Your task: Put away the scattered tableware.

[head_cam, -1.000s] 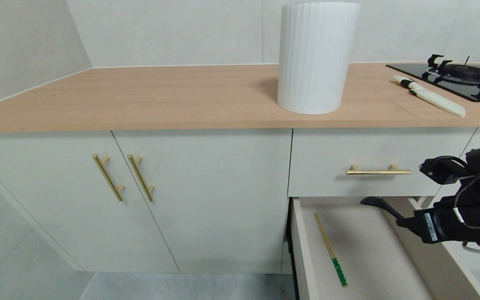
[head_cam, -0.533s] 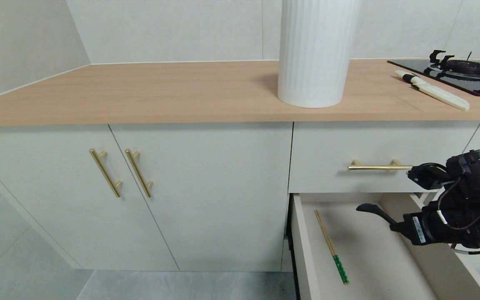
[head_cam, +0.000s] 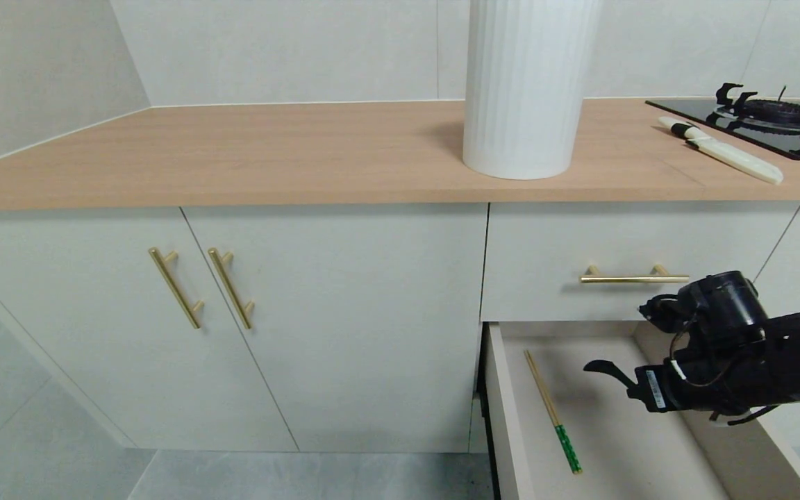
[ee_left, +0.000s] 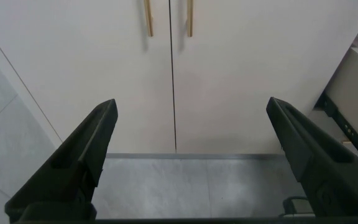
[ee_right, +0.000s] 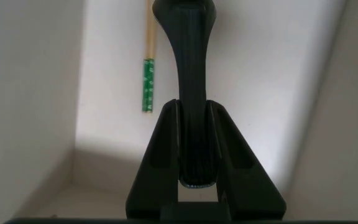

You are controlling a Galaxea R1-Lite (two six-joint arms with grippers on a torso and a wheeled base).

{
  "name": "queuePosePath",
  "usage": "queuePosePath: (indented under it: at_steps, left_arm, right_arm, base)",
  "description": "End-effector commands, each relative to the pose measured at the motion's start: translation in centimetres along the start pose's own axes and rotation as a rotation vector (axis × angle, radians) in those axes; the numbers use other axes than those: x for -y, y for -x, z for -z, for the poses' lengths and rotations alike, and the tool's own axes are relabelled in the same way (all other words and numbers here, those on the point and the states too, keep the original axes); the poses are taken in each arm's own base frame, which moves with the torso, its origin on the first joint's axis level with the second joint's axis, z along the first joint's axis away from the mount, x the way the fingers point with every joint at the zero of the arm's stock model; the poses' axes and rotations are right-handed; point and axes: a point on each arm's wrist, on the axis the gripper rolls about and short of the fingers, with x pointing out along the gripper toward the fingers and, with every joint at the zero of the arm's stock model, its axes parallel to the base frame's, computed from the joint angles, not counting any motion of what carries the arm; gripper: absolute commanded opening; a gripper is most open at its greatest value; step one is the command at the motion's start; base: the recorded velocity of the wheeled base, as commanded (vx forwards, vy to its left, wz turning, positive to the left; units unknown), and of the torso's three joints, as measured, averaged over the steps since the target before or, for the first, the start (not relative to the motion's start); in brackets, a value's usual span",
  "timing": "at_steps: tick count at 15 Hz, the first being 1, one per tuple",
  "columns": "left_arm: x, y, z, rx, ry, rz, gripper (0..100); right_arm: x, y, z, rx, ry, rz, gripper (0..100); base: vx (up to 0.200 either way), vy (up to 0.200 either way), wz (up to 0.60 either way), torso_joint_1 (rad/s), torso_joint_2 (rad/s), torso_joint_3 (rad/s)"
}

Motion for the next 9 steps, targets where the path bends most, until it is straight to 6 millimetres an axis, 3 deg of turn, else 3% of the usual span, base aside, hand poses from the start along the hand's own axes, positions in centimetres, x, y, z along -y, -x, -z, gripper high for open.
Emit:
queuePosePath:
  at_steps: [1, 5, 9]
  left_arm:
    - [0.0, 0.0, 0.0, 0.000, 0.000, 0.000, 100]
    - [0.0, 0.0, 0.0, 0.000, 0.000, 0.000, 100]
    - [0.0, 0.0, 0.0, 0.000, 0.000, 0.000, 100]
  right_arm:
    - [0.1, -3.3, 0.2, -0.076, -0.029, 0.015, 0]
    - [-0.9, -7.6, 0.8, 0.000, -0.076, 0.060, 0]
    - [-0.8, -10.2, 1.7, 0.021, -0.082, 0.115, 0]
  base:
    - [0.000, 0.000, 0.00, 0.000, 0.00, 0.000]
    - [0.000, 0.000, 0.00, 0.000, 0.00, 0.000]
    - [0.000, 0.000, 0.00, 0.000, 0.00, 0.000]
